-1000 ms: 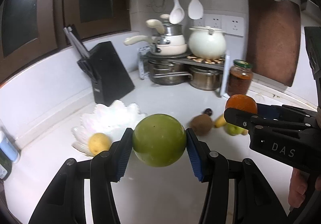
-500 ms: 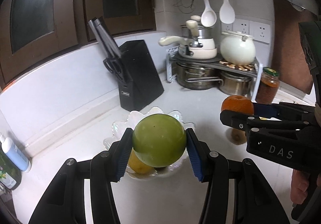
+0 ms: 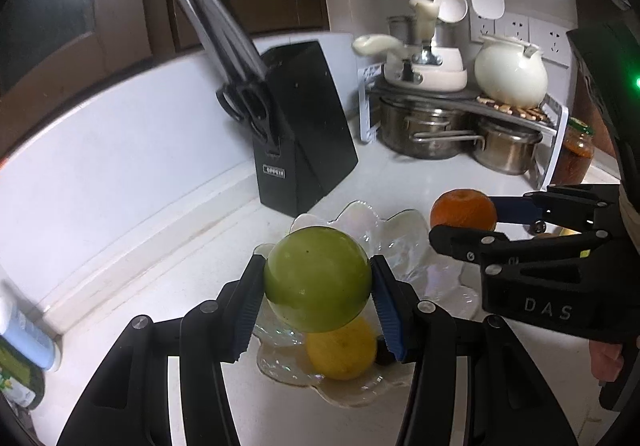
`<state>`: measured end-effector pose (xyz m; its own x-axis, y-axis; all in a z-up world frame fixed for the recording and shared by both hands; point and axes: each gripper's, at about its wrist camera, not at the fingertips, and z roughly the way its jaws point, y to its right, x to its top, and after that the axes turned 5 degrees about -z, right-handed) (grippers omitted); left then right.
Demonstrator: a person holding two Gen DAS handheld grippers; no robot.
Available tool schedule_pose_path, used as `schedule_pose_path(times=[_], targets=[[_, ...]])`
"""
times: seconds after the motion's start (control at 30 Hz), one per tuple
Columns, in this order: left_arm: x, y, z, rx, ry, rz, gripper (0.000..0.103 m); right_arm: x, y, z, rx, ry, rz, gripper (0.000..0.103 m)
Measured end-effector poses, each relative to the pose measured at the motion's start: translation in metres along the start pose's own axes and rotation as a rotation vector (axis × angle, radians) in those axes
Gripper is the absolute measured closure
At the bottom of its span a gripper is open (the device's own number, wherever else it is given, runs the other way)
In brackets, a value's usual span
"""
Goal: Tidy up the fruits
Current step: 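Carry the orange and green apple into the white bowl and open both tools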
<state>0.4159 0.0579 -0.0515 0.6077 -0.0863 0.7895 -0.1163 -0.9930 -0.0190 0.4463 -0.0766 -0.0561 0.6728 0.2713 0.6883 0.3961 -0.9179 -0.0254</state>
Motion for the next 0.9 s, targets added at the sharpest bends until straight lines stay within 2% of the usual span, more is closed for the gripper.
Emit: schedule_pose_path(times=[0.2, 0.6, 0.9], targets=[[-0.001, -0.006, 0.031, -0.024, -0.061, 0.029, 0.051, 0.002, -0.006, 0.031, -0.023, -0.075, -0.061, 0.054], [-0.007, -0.007, 0.064, -0.085, -0.175, 0.07, 0.051, -0.001, -0.005, 0.049, -0.04, -0.143, -0.112, 0.054], [-0.007, -0.007, 0.066, -0.071, -0.172, 0.089, 0.05, -0.002, -0.003, 0.055, -0.038, -0.168, -0.102, 0.054]])
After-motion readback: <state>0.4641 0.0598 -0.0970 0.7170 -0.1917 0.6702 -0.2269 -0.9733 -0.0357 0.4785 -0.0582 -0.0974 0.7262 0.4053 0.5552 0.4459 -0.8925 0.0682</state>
